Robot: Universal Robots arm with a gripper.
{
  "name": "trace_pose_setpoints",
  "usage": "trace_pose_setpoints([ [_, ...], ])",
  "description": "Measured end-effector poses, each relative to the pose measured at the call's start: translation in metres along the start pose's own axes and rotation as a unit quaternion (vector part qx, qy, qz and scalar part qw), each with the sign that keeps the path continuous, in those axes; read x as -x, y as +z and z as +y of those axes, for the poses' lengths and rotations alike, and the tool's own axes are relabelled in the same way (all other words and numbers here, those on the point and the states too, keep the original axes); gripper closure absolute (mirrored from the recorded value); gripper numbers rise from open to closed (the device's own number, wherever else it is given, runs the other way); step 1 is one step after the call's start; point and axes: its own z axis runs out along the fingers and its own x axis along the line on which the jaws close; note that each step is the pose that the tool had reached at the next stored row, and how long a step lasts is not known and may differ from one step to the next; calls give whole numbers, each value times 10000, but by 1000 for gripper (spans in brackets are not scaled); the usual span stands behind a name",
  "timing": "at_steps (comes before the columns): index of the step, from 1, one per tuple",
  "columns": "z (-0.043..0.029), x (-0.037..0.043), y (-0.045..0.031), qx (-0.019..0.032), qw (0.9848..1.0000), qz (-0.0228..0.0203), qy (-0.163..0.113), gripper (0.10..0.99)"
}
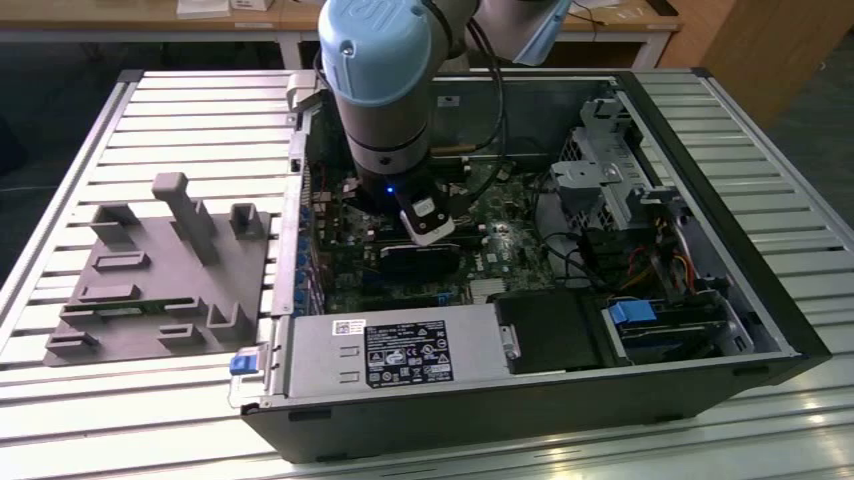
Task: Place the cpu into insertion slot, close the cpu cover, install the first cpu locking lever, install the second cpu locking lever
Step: 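Install the second cpu locking lever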
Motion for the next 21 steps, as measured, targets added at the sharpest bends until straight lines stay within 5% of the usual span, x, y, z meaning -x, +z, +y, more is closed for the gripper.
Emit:
trace_pose_setpoints([
  [7,0,-3,8,-115,9999,-14,-10,980],
  [21,-5,-27,29,-116,9999,-22,-17,980],
])
